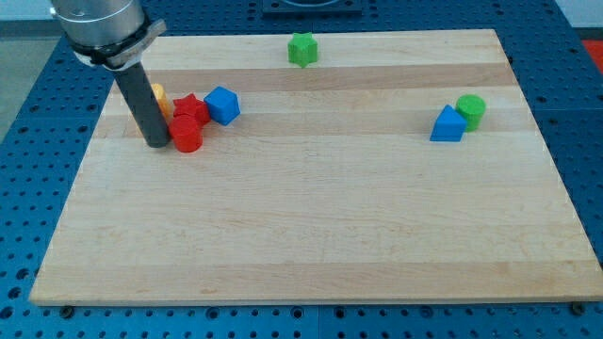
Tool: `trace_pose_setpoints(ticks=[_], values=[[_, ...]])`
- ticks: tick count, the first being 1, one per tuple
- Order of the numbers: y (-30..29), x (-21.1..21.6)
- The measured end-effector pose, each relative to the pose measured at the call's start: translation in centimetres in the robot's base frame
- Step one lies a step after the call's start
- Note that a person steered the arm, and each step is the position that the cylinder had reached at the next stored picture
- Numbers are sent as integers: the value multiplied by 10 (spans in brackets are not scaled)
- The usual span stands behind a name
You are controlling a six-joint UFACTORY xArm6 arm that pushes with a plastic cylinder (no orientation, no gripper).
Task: Push the red circle to the left of the blue triangle
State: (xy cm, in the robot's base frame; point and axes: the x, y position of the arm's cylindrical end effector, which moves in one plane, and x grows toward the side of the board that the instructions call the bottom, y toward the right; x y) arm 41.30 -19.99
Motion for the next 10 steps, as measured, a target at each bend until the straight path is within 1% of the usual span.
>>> trace_pose_setpoints(ticks=[5, 7, 9, 10], values=[[144, -1], [179, -20], [197, -48], [215, -57]])
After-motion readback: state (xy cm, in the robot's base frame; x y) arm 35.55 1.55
